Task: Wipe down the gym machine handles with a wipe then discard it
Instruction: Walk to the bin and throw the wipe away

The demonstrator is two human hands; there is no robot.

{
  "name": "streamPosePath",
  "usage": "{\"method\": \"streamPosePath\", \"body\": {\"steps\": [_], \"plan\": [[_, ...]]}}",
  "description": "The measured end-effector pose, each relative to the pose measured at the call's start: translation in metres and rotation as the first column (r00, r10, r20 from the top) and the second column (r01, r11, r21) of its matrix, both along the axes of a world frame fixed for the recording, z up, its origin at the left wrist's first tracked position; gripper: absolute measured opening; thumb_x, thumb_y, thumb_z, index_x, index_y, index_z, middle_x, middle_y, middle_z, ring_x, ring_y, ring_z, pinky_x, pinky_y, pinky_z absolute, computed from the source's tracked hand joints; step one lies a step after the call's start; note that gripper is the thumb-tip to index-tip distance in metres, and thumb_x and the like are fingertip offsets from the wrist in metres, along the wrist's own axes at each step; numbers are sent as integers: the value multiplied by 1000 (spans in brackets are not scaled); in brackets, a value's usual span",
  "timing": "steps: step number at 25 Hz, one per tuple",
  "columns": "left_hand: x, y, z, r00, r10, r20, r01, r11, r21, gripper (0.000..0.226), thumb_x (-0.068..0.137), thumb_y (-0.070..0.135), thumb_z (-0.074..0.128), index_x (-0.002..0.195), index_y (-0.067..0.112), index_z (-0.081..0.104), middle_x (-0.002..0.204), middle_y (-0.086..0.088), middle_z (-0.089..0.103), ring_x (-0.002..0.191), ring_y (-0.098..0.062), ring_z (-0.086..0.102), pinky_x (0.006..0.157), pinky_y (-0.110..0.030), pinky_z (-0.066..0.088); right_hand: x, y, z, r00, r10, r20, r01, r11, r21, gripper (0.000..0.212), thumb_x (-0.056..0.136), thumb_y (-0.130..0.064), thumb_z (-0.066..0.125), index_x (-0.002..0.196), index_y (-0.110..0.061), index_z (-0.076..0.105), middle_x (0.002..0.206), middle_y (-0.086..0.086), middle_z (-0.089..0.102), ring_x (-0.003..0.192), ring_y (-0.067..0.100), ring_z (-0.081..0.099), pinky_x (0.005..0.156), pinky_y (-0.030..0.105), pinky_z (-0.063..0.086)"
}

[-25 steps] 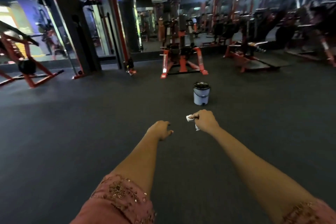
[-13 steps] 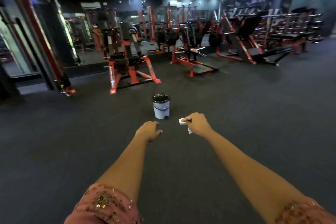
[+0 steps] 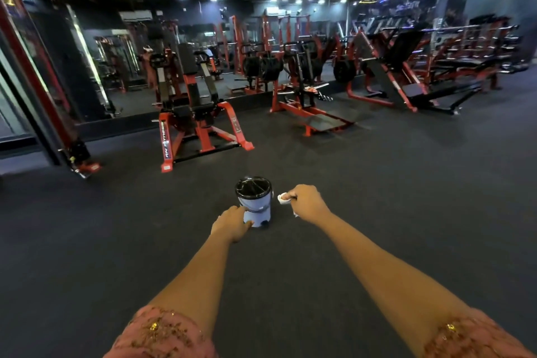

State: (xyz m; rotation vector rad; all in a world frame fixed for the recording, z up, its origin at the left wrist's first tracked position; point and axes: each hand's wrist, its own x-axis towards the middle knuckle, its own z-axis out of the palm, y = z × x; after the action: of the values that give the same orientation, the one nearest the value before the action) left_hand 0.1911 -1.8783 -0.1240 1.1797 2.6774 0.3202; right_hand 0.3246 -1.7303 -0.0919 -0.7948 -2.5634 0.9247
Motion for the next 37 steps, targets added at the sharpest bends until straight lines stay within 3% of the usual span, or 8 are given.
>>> {"method": "streamPosePath", "body": {"steps": [3,8,13,17,21,30,37], "plan": [[-66,49,-12,999,42,14,-42,999,1,50,95,34,46,141,18,34,139,-11,41,127,-28,42,104,-40,38,-80,55,-5,999,37,31,-37,999,2,38,89,1,41,105,-18,70,113,4,66,99,25,62,76,20,45],[-191,142,-32,995,100,26,-100,995,19,46,96,34,44,138,16,38,139,-13,41,128,-29,41,107,-42,35,-219,155,-30,994,74,82,-78,996,47,34,88,-2,45,104,-20,70,112,5,66,99,24,62,83,30,51],[-315,244,-34,988,132,75,-132,991,-2,48,94,34,47,138,16,38,138,-13,42,127,-29,42,105,-42,38,-338,256,-38,990,88,109,-91,995,29,30,89,-5,47,111,-13,67,113,7,65,100,22,61,77,21,44],[-374,306,-50,984,151,99,-147,988,-43,48,94,32,49,138,16,39,138,-12,43,127,-28,43,104,-40,38,-406,327,-60,986,87,142,-81,996,-46,27,89,-7,50,111,-12,66,111,7,65,96,19,62,75,23,48],[-438,370,-87,974,205,94,-198,977,-83,48,94,34,48,138,16,39,138,-12,43,127,-29,43,105,-40,38,-479,396,-93,961,231,152,-229,973,-32,28,89,-4,49,107,-14,68,113,7,65,102,21,60,85,25,48],[-504,474,-116,884,433,179,-407,899,-163,51,95,35,47,140,14,36,141,-14,40,130,-30,40,105,-40,36,-581,524,-135,885,398,242,-375,917,-136,25,89,-6,50,107,-10,66,112,9,65,100,23,61,81,31,52],[-540,514,-143,843,496,208,-473,868,-153,54,94,36,49,141,14,35,145,-14,38,133,-29,37,108,-41,34,-622,571,-151,846,473,245,-463,881,-98,29,90,-3,48,111,-11,65,117,8,61,101,21,60,79,23,46]]}}
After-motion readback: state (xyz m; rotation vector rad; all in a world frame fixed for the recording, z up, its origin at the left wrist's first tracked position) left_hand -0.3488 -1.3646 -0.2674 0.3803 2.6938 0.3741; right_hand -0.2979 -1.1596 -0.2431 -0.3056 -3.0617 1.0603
